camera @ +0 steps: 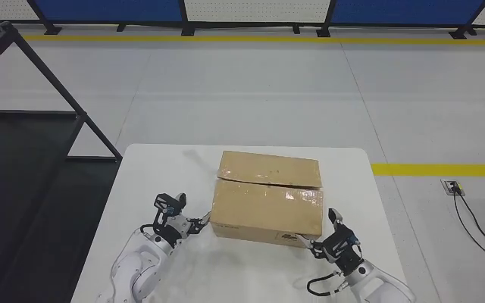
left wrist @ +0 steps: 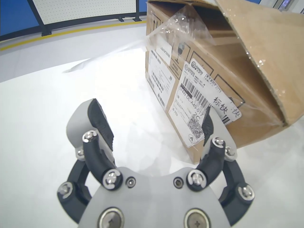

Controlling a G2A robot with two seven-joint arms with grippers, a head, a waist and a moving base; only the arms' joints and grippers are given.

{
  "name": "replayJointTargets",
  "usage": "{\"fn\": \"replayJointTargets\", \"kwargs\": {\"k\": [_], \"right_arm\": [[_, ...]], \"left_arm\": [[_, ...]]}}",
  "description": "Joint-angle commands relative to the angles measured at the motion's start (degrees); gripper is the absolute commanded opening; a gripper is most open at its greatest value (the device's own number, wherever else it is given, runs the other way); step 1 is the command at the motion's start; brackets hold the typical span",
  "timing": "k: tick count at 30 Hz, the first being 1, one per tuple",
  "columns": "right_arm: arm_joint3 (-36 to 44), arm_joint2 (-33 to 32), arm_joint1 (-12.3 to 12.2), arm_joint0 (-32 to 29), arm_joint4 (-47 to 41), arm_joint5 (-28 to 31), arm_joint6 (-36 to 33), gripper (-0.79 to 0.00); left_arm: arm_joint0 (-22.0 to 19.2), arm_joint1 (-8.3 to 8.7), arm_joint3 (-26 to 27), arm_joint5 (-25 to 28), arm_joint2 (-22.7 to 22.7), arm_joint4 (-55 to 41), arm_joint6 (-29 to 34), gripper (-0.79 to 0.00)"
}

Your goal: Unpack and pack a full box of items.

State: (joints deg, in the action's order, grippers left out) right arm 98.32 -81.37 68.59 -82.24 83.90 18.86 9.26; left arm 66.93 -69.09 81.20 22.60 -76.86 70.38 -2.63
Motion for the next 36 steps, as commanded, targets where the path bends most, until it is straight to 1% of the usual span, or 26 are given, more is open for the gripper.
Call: {"fn": "replayJointTargets", "kwargs": {"k": [1,10,15,18,21,26,27,29,30,32,33,36], "right_arm": [[-0.16,0.04,0.03,0.23,-0.19,-0.44,-0.2,0.0],[-0.97,0.65,0.19,1.52,-0.27,-2.26,-1.04,0.0],[-0.38,0.07,0.15,0.87,-0.52,-2.96,-0.29,0.0],[0.67,-1.65,-0.05,-1.35,-0.95,-3.33,1.66,0.0],[2.07,-3.38,-0.3,-3.59,-0.29,-3.31,3.84,0.0],[5.03,-6.75,-0.75,-8.16,0.43,-2.89,7.26,0.0],[5.81,-7.47,-0.92,-9.17,0.99,-1.76,8.23,0.0],[6.34,-8.53,-1.15,-10.14,1.44,-0.04,9.69,0.0],[6.48,-9.39,-1.28,-10.85,1.5,0.71,10.53,0.0],[6.86,-10.2,-1.41,-11.63,1.65,1.36,11.09,0.0],[7.1,-10.76,-1.5,-12.17,1.79,1.67,11.37,0.0],[7.5,-11.79,-1.64,-13.13,1.92,1.95,11.69,0.0]], "left_arm": [[-0.01,0.02,-0.02,0.1,0.0,0.11,0.03,0.0],[0.18,0.11,-0.26,-0.55,-0.63,-0.41,-0.35,0.0],[-0.35,-0.09,-0.86,-6.44,-1.2,-0.28,1.12,0.0],[-0.87,-0.2,-0.69,-11.18,-0.64,3.75,1.27,0.0],[-1.7,-0.29,-0.55,-14.34,-0.33,6.45,1.99,0.0],[-4.7,-0.46,-1.37,-20.37,1.08,14.58,4.19,0.0],[-5.78,-0.53,-2.36,-22.38,1.95,18.17,4.74,0.0],[-7.26,-0.74,-3.79,-23.98,3.15,21.04,5.22,0.0],[-8.67,-0.89,-5.18,-25.47,4.1,23.82,5.69,0.0],[-10.45,-1.13,-6.91,-25.85,5.49,26.3,6.08,0.0],[-12.04,-1.24,-8.41,-26.75,6.35,29.36,6.2,0.0],[-14.71,-1.61,-11.25,-27.47,8.34,33.56,5.26,0.0]]}}
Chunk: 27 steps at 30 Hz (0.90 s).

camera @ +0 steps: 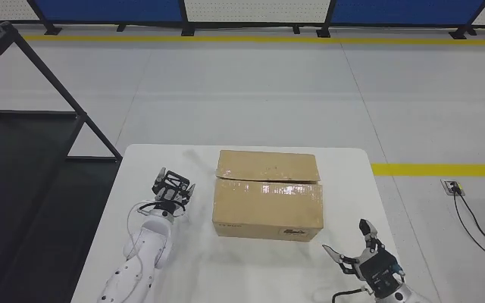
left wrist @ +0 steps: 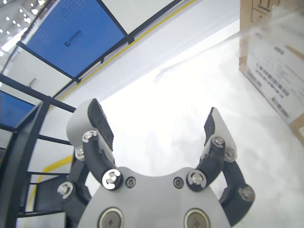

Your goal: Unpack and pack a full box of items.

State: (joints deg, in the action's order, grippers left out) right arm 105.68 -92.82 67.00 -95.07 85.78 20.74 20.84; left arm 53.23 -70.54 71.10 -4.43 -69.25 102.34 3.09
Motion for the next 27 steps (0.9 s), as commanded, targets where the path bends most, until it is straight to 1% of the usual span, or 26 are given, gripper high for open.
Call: {"fn": "replayJointTargets", "kwargs": {"k": [1,12,15,18,23,27], "right_arm": [[0.23,-0.56,-0.08,-0.55,0.02,0.16,0.14,0.0],[0.7,-0.89,-0.31,-1.49,1.62,0.66,-0.57,0.0],[0.81,-0.65,-0.36,-1.02,1.97,1.02,-1.24,0.0],[0.97,-0.6,-0.4,-0.79,2.24,0.97,-1.82,0.0],[1.27,-0.71,-0.45,-1.17,2.33,0.57,-1.89,0.0],[1.23,-0.98,-0.48,-1.78,2.19,0.22,-1.39,0.0]], "left_arm": [[-1.49,-0.38,-1.72,0.04,1.29,1.15,-0.69,0.0],[-1.41,-0.44,-1.68,0.17,1.29,0.7,-0.83,0.0],[-1.65,-0.32,-1.6,-0.16,1.26,3.76,-1.33,0.0],[-2.52,-0.42,-2.2,-1.39,2.19,7.75,-1.16,0.0],[-4.77,-1.0,-4.22,-3.41,4.42,12.54,-2.6,0.0],[-6.76,-1.52,-6.79,-4.9,6.03,15.94,-3.46,0.0]]}}
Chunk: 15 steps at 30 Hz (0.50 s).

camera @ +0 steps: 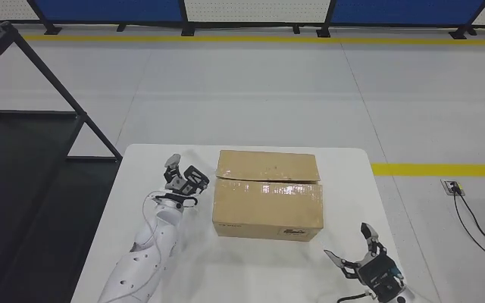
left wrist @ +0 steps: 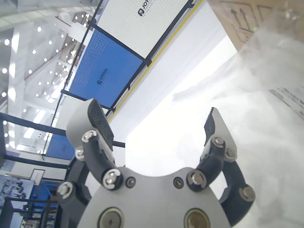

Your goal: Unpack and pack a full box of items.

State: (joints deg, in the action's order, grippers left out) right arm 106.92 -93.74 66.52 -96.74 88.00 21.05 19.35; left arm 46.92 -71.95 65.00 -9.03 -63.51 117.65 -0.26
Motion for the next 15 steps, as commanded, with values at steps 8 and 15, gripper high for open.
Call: {"fn": "replayJointTargets", "kwargs": {"k": [8,15], "right_arm": [[0.09,-0.54,-0.03,-1.37,-0.51,-0.9,0.74,0.0],[0.4,-0.72,-0.07,-1.91,-0.49,-1.31,0.87,0.0]], "left_arm": [[-3.85,-1.46,-6.24,-1.08,1.54,-2.39,-5.55,0.0],[-5.15,-2.38,-9.03,-4.62,1.8,-3.45,-7.07,0.0]]}}
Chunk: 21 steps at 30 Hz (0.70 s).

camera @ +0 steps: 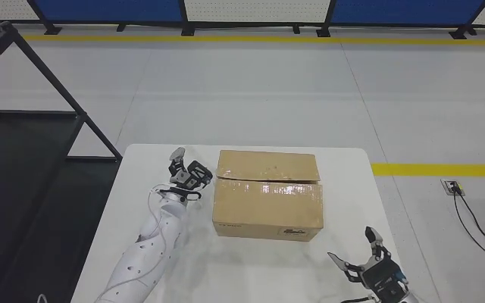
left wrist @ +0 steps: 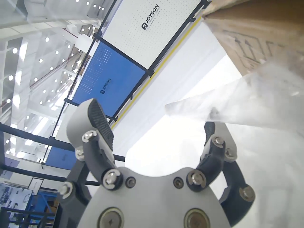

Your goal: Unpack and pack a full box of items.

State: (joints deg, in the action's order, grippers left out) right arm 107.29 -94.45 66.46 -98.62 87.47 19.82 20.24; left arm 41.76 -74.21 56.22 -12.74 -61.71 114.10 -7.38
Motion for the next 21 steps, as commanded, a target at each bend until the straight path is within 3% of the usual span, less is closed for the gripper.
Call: {"fn": "replayJointTargets", "kwargs": {"k": [1,8,15,21], "right_arm": [[0.06,0.01,-0.01,-0.05,0.04,-0.11,-0.01,0.0],[0.1,0.47,-0.04,0.59,0.14,0.13,-0.58,0.0],[-0.7,1.17,-0.08,1.87,0.23,0.7,-1.03,0.0],[-0.72,1.7,-0.13,2.75,0.48,1.15,-1.37,0.0]], "left_arm": [[0.06,-0.21,-0.34,-1.45,0.07,0.28,0.14,0.0],[2.12,-0.32,0.17,-3.98,-0.68,1.26,0.79,0.0],[7.93,0.19,5.19,-11.15,-3.28,4.65,3.35,0.0],[10.09,0.52,7.84,-8.97,-5.0,5.3,4.25,0.0]]}}
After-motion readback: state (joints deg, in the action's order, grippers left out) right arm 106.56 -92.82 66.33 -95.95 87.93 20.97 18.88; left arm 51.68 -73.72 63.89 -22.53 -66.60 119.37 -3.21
